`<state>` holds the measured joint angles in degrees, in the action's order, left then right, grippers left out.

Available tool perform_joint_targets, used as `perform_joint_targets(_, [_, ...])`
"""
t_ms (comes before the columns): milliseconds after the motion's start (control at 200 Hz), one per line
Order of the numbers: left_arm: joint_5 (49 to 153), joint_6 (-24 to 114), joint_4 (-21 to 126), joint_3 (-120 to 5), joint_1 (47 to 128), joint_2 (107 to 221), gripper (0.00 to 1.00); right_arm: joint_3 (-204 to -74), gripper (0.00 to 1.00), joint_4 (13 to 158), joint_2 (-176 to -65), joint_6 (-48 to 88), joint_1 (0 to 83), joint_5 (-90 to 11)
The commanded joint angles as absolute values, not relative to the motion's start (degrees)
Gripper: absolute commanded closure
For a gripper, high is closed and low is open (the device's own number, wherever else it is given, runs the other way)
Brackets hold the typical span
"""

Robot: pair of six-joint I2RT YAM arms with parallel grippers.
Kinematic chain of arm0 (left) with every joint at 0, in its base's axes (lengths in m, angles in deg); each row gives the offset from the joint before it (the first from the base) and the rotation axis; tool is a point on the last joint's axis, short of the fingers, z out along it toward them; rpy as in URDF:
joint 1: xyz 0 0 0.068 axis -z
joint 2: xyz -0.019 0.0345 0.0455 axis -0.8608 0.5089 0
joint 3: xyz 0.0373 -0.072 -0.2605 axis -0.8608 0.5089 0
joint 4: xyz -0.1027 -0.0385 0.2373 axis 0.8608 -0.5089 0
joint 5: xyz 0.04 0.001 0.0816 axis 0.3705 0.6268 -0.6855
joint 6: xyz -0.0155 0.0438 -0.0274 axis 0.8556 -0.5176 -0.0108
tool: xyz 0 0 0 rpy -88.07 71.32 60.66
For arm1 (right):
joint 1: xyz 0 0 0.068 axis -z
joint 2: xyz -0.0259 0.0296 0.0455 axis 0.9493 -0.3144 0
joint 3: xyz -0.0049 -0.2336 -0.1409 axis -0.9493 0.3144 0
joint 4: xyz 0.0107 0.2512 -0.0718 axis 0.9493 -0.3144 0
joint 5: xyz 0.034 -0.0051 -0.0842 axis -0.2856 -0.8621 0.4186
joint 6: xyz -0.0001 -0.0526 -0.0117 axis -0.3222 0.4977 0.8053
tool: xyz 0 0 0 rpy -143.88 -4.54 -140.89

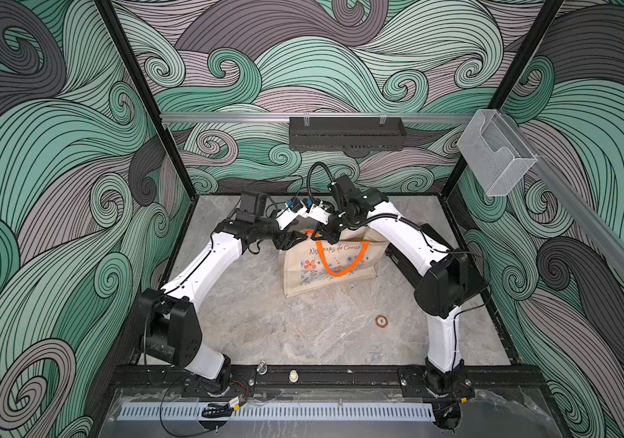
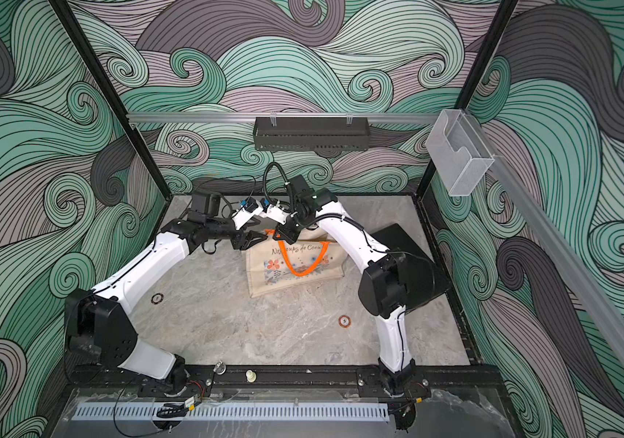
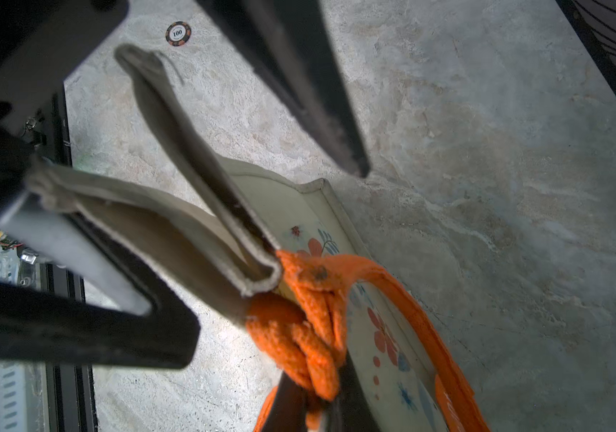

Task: Put away the canvas bag
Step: Press the canvas bag at the center of the board.

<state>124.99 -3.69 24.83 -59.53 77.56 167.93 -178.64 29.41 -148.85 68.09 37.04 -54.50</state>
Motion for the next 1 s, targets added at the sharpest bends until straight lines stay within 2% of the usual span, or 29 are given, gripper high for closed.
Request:
perform_joint_targets(0, [120.0,-6.0,15.1,-62.4,80.2,171.5,0.35,-179.1,1.00,33.0,-145.9,65.9,36.7,-57.3])
perform_joint_targets(65, [118.1,-5.8,14.2,-62.8,80.5,172.2,0.33,-179.3,1.00,34.2,-145.7,64.0,36.9,-56.6])
perform_joint_targets(210, [114.1,-4.8,12.6,-62.4,80.5,172.9,0.36,-177.6,0.98,37.9,-144.2,61.3,37.0,-56.5])
perform_joint_targets(260, [114.1,-4.6,12.5,-62.1,80.5,172.9,0.42,-177.1,0.94,38.2,-144.0,61.6,37.0,-56.3])
perform_joint_targets(285, [114.4,-4.6,12.9,-61.8,80.5,172.7,0.48,-176.9,0.93,38.2,-143.9,61.6,37.1,-56.2])
perform_joint_targets(305, [114.8,-4.6,13.5,-61.5,80.5,172.4,0.55,-176.8,0.89,38.2,-143.8,61.6,37.1,-56.0])
perform_joint_targets(331, [115.5,-4.7,14.4,-61.0,80.5,172.1,0.71,-176.7,0.88,38.2,-143.7,61.5,37.2,-55.9])
perform_joint_targets(351, [115.9,-4.9,15.0,-60.5,80.4,171.8,0.77,-176.7,0.88,38.1,-143.5,61.3,37.4,-55.8])
perform_joint_targets(406, [116.3,-5.1,15.6,-60.4,80.6,171.5,0.79,-176.5,0.86,38.1,-142.8,60.4,38.3,-56.3])
perform_joint_targets(446, [116.0,-4.9,15.9,-60.4,80.6,171.3,0.79,-176.2,0.79,38.3,-142.1,60.0,38.9,-56.6])
perform_joint_targets(556, [116.2,-4.9,17.5,-59.7,80.5,170.3,0.80,-173.9,0.40,38.2,-139.3,60.2,40.1,-54.2])
perform_joint_targets(641, [116.3,-5.2,18.7,-58.7,80.6,169.3,0.88,-171.3,0.32,38.3,-136.5,60.5,41.1,-52.0])
perform_joint_targets(706, [116.5,-5.9,18.8,-58.1,80.6,168.7,0.88,-168.8,0.27,38.2,-133.5,60.4,42.1,-50.7])
perform_joint_targets(751, [116.6,-6.0,19.0,-57.7,80.6,168.1,0.89,-166.8,0.21,38.7,-131.4,60.4,42.8,-49.2])
perform_joint_targets(771, [116.6,-6.0,19.1,-57.6,80.5,167.9,0.89,-165.8,0.13,38.9,-130.3,60.3,43.1,-48.3])
perform_joint_targets(841, [116.9,-6.0,19.5,-57.2,80.5,167.1,0.89,-162.3,0.03,39.4,-127.0,61.1,44.3,-46.3])
perform_joint_targets(992, [117.4,-5.3,20.6,-56.3,80.4,166.6,0.89,-159.7,0.00,34.9,-123.7,61.9,46.3,-43.9])
